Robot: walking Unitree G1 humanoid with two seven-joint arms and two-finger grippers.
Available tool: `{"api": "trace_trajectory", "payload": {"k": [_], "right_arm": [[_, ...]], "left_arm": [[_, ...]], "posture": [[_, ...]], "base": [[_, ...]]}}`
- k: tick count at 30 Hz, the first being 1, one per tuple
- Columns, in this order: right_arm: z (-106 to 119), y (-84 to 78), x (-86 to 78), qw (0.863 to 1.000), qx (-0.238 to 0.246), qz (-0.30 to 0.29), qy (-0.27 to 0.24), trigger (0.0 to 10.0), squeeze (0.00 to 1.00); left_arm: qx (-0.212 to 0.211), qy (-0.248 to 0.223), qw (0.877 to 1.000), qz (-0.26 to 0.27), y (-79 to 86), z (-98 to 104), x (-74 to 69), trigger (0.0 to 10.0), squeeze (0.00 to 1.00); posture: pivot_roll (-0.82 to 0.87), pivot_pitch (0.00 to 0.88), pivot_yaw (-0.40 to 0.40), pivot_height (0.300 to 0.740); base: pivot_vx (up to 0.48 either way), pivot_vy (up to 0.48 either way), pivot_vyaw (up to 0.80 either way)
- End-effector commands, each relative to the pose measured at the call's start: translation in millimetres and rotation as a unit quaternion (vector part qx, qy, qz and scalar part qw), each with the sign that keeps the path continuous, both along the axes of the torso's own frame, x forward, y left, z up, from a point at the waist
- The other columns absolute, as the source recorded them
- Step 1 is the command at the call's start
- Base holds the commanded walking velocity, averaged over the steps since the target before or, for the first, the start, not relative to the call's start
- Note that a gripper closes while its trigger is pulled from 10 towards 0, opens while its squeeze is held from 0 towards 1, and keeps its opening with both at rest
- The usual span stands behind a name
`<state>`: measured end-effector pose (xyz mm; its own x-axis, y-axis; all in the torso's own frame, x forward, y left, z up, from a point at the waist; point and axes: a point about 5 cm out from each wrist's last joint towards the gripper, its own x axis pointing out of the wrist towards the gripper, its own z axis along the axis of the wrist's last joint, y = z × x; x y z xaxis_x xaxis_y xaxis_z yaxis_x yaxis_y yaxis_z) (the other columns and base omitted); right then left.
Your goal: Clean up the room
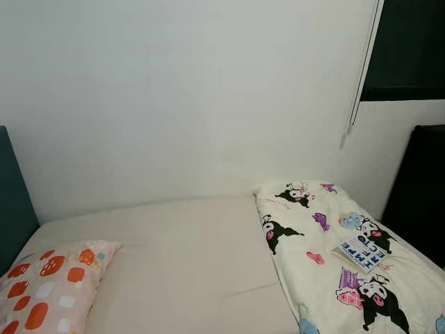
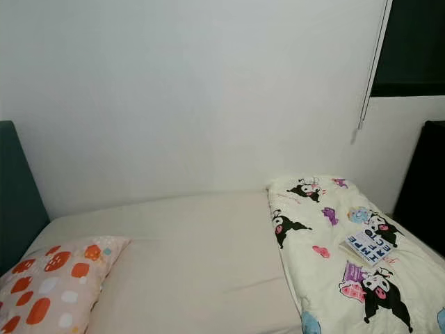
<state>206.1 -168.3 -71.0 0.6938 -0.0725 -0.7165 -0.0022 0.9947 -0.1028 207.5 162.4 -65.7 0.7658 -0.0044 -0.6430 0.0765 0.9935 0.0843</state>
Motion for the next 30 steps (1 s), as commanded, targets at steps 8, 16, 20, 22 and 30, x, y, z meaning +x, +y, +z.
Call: {"api": "trace_trajectory", "payload": {"k": [8, 16, 20, 22, 30], "right_arm": [[-5, 1.6, -8.4, 1.0, 0.006, -0.006, 0.013, 10.0, 0.0], [-7, 2.3, -11.4, 1.0, 0.004, 0.003, 0.021, 10.0, 0.0], [-7, 1.4, -12.3, 1.0, 0.003, 0.004, 0.022, 10.0, 0.0], [-7, 1.1, -12.8, 1.0, 0.003, 0.005, 0.023, 10.0, 0.0], [-6, 3.3, -10.0, 1.0, 0.001, 0.013, 0.019, 10.0, 0.0]], "left_arm": [[-0.014, 0.007, 1.0, -0.005, -8.5, -5, -9.7, 10.0, 0.0], [-0.025, 0.008, 0.999, -0.024, -17.2, -6, -11.1, 10.0, 0.0], [-0.017, 0.002, 0.999, -0.036, -19.5, -5, -10.3, 10.0, 0.0], [-0.015, 0.001, 0.999, -0.043, -21.1, -5, -10.5, 10.0, 0.0], [-0.033, -0.007, 0.999, -0.04, -24.4, -3, -7.6, 10.0, 0.0]], "posture": [[0.03, 0.0, -0.016, 0.74], [0.03, 0.0, -0.019, 0.74], [0.03, 0.0, -0.018, 0.74], [0.03, 0.0, -0.02, 0.74], [0.03, 0.0, -0.017, 0.74]], "base": [[0.0, 0.0, 0.0], [0.0, 0.0, 0.0], [0.0, 0.0, 0.0], [0.0, 0.0, 0.0], [0.0, 0.0, 0.0]]}}
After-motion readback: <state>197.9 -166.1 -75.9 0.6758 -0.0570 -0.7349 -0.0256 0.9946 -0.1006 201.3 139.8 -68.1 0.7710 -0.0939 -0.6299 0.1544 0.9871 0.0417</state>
